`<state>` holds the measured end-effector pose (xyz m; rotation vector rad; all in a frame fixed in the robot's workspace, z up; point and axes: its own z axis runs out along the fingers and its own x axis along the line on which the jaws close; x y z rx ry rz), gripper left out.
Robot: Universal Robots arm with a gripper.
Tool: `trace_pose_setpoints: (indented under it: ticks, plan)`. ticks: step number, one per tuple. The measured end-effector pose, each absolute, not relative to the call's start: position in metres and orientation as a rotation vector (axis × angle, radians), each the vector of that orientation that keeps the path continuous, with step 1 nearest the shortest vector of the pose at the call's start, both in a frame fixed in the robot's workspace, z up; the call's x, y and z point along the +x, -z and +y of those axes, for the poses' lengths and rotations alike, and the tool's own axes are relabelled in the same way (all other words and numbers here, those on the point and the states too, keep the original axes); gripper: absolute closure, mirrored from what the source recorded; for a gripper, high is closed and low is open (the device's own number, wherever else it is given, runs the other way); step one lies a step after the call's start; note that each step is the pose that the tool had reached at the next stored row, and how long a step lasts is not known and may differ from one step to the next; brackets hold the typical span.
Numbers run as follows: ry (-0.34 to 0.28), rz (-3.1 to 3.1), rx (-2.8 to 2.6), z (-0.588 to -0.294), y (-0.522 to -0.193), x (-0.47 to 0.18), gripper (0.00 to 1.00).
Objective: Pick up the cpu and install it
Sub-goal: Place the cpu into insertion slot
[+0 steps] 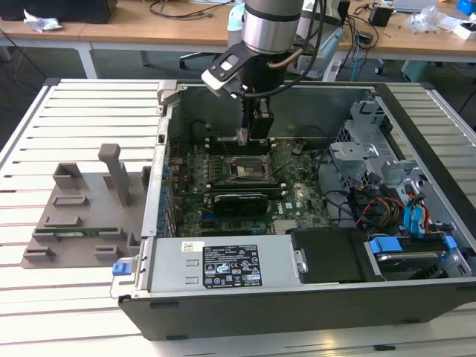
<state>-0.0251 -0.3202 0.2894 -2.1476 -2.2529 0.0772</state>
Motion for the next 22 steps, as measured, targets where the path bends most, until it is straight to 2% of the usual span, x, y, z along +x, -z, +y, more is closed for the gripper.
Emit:
trace_pose_setpoints:
  ticks: [22]
  plan:
    - [-0.077, -2.248, -2.153, -0.3202, -0.2857, -0.0251, 0.45]
